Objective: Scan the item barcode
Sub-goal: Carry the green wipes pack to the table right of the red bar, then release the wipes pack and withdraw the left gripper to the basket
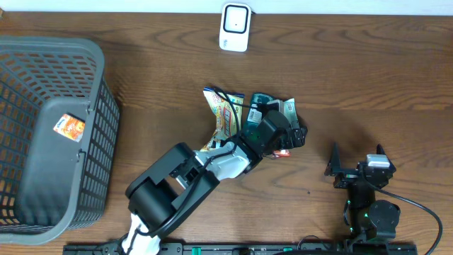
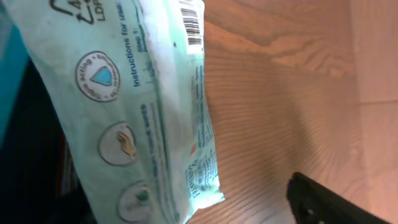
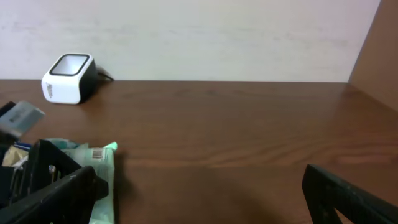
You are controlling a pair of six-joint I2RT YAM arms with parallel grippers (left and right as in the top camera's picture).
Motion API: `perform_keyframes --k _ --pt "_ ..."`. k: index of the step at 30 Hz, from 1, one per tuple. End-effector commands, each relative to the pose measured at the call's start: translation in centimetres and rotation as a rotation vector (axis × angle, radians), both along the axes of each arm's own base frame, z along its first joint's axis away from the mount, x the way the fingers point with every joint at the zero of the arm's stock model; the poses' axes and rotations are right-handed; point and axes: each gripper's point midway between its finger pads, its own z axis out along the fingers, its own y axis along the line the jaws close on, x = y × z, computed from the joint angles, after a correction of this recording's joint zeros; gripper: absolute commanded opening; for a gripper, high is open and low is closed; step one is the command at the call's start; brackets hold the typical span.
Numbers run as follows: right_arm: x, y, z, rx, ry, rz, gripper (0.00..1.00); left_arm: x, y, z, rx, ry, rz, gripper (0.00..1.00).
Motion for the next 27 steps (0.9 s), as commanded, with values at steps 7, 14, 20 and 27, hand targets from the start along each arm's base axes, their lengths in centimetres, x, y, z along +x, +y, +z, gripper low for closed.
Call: perform_keyframes --k 7,14,20,27 --pt "0.0 0.2 0.0 -0.007 0.0 0.011 0.99 1.0 4.2 1.3 0.179 -0.08 0.064 0.92" --pt "0.0 0.2 0.0 -0.007 0.0 0.011 0.99 1.1 5.1 3.3 0.207 -0.115 0.083 0.73" --pt "0.0 0.2 0.0 -0.007 0.0 0.011 0.99 1.2 5.1 7.9 0.171 -0.214 0.053 0.47" --pt "0.0 0.2 0.0 -0.007 0.0 0.011 0.99 0.7 8.3 17.0 0.21 -0.377 0.038 0.35"
